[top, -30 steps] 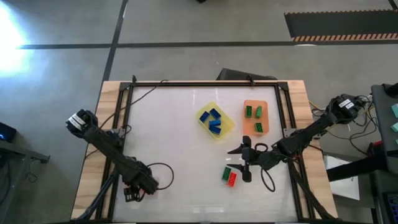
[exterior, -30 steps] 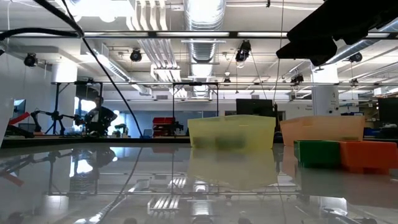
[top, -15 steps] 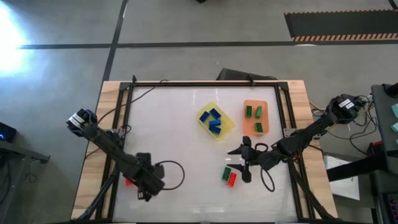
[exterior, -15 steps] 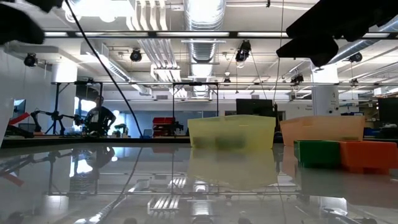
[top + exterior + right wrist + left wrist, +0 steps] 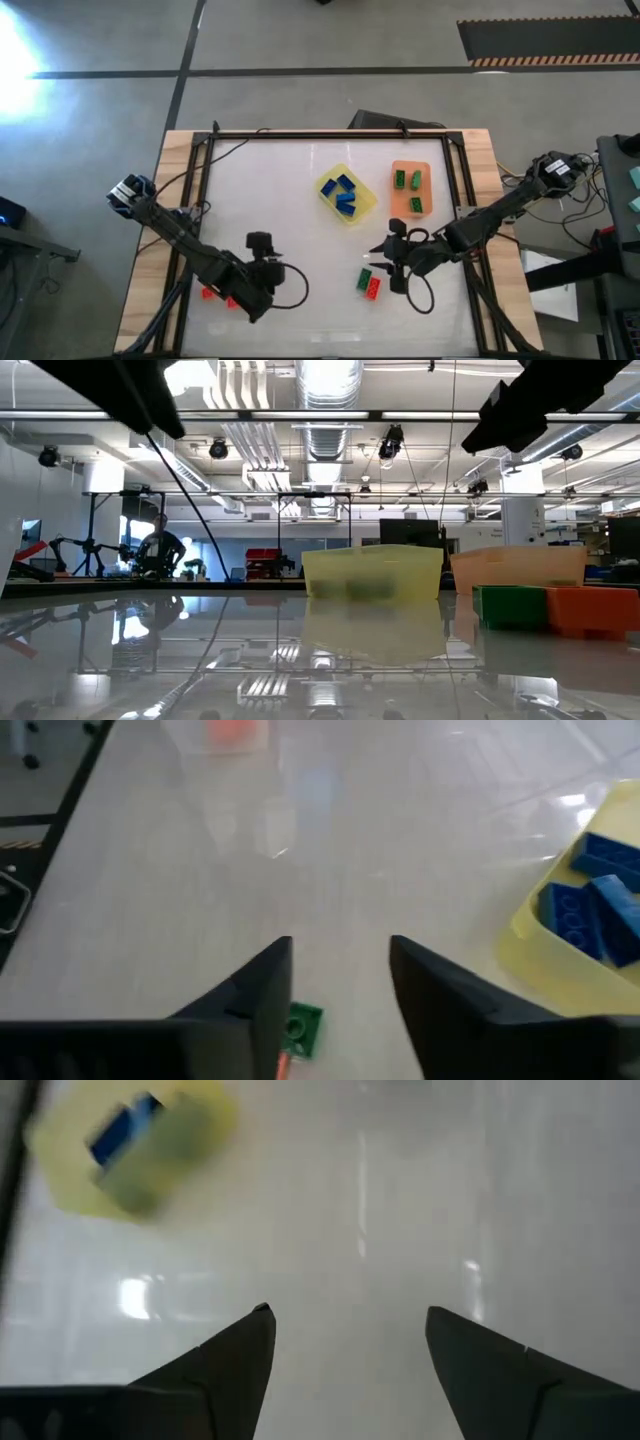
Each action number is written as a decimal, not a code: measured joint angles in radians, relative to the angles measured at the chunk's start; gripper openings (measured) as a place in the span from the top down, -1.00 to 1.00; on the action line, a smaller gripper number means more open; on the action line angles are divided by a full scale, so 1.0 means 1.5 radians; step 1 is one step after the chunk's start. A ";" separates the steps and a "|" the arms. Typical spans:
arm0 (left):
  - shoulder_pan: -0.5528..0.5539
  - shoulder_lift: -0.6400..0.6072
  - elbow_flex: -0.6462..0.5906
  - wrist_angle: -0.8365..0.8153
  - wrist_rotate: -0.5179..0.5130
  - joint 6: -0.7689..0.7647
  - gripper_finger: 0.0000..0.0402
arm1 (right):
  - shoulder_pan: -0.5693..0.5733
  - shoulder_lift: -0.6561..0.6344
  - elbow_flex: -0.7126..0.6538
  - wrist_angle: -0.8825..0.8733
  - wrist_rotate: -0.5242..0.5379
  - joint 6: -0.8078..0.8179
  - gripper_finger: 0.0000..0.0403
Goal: Sort & place blocks by color
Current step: Put the green game piece into the orange bin, then put the orange game piece into the transparent bin
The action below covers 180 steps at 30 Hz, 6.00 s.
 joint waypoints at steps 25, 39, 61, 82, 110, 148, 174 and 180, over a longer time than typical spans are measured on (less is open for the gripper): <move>0.013 0.000 -0.004 0.036 -0.165 0.009 -0.21 | -0.039 0.215 0.009 0.077 -0.153 -0.004 0.96; 0.013 0.000 -0.005 0.056 -0.166 0.009 -0.21 | -0.084 0.302 0.077 0.073 -0.052 0.086 0.96; 0.013 0.000 -0.016 0.086 -0.165 0.011 -0.21 | -0.103 0.259 0.108 -0.015 -0.197 -0.326 0.02; 0.030 0.000 -0.017 0.086 -0.165 0.026 -0.21 | -0.165 0.308 0.108 0.007 -0.272 -0.471 -0.47; 0.036 0.000 -0.018 0.091 -0.165 0.030 -0.21 | -0.190 0.274 0.108 -0.018 -0.323 -0.332 0.38; 0.055 0.000 -0.018 0.103 -0.168 0.029 -0.21 | -0.350 -0.114 -0.139 -0.323 0.089 0.506 0.23; 0.056 0.001 -0.046 0.201 -0.168 0.030 -0.21 | -0.192 -0.087 -0.002 -0.319 0.095 0.398 -0.04; 0.056 0.001 -0.065 0.230 -0.168 0.029 -0.21 | -0.080 -0.087 0.006 -0.282 0.094 0.392 -0.04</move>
